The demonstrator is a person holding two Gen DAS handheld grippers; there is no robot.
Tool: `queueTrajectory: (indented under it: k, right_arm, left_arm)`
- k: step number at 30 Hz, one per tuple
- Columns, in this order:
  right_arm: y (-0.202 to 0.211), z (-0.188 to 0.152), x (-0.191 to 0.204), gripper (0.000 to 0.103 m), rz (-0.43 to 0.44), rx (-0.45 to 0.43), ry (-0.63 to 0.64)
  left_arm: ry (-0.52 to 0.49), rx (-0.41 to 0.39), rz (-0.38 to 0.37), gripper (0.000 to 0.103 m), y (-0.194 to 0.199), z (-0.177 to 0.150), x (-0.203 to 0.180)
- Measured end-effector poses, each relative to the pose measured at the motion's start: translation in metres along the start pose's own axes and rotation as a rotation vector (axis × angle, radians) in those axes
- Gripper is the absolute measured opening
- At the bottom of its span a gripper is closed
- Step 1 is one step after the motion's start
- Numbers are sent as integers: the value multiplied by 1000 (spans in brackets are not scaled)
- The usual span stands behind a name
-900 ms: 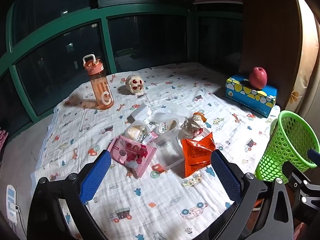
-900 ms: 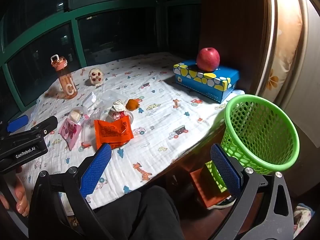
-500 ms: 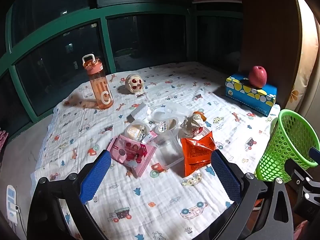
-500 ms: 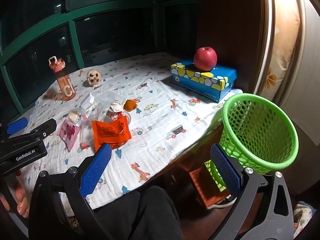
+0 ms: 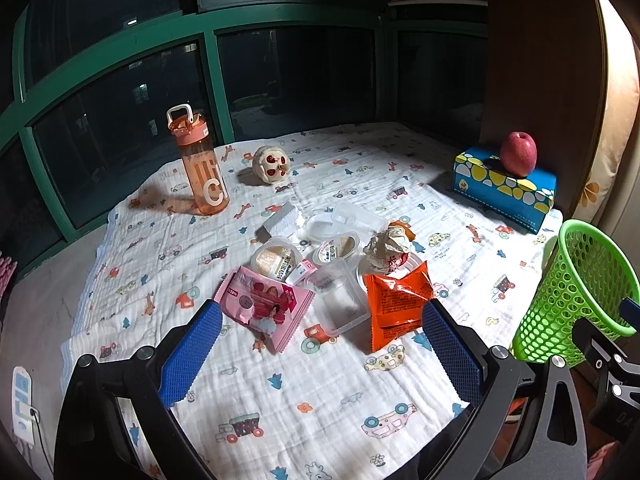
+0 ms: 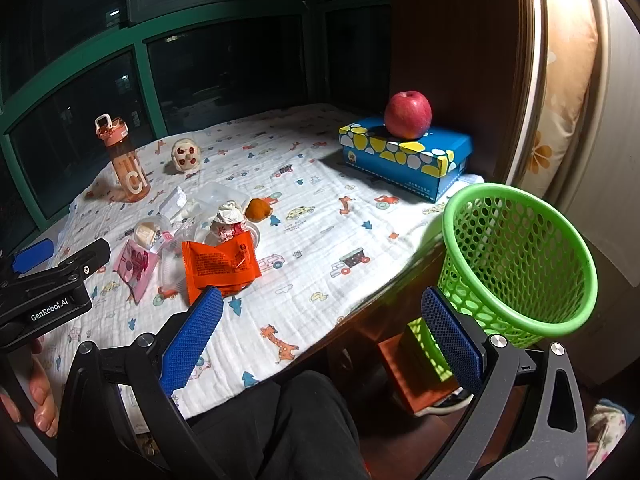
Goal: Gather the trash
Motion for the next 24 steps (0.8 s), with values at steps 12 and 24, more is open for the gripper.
queueTrajectory:
  k: [12,24]
  right_arm:
    - [-2,-1,0,98,1,4,-5]
    - [-5,-3,2,98,4,8,-5]
  left_arm:
    - [2,8,0,97,-2,-3,1]
    - [5,14,5,97,-4,-5,0]
Point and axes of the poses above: each gripper's, at about its wrist camera, not at the fingertips, and y roughly against the way its jaws point, x to its left, z to its top, the point moved 10 cm from there along -y, roughly the way its jaws point, and after that the axes turned 2 degrees about y, right-handed, at the moved point
